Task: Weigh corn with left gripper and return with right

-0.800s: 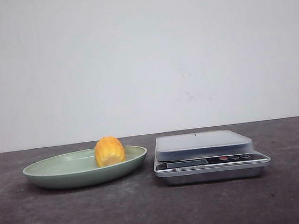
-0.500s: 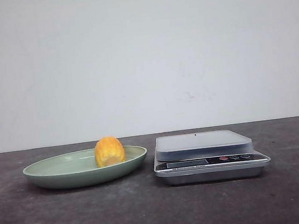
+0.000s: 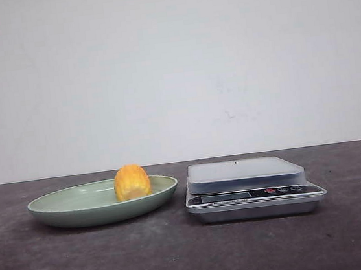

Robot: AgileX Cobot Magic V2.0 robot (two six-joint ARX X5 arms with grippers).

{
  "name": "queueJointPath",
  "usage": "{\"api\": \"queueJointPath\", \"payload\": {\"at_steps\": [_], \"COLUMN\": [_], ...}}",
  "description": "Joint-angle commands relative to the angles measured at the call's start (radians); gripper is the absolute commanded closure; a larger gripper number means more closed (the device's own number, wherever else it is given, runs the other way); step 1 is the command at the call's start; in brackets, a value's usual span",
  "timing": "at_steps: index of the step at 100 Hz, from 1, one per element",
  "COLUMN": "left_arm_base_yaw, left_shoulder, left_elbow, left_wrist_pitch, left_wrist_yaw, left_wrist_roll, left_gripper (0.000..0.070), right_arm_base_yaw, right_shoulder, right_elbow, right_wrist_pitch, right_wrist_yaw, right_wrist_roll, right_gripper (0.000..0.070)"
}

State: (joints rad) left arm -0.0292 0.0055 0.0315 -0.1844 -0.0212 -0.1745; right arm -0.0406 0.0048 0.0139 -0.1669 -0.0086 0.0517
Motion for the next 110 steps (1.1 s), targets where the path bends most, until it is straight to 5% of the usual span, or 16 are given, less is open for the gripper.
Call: {"api": "queueJointPath", "payload": {"at_steps": [1, 110], "left_arm_base_yaw": [0.002, 0.002], "left_shoulder": [0.0, 0.0], "left_elbow": [-0.016, -0.016], "left_wrist_pitch": [-0.003, 0.006], "left_wrist_yaw": [-0.001, 0.0], "left_wrist_roll": [0.009, -0.004], "left_gripper": [0.0682, 0.0683], "right_arm_base_yaw": [-0.001, -0.001], "right_shoulder": [-0.001, -0.001], "right_elbow": [-0.004, -0.004], "right_wrist_pitch": [0.013, 0.012], "right_wrist_yaw": [-0.002, 0.005], "right_wrist_roll": [-0.007, 0.024], "right_gripper": [0.0688, 0.0688]}}
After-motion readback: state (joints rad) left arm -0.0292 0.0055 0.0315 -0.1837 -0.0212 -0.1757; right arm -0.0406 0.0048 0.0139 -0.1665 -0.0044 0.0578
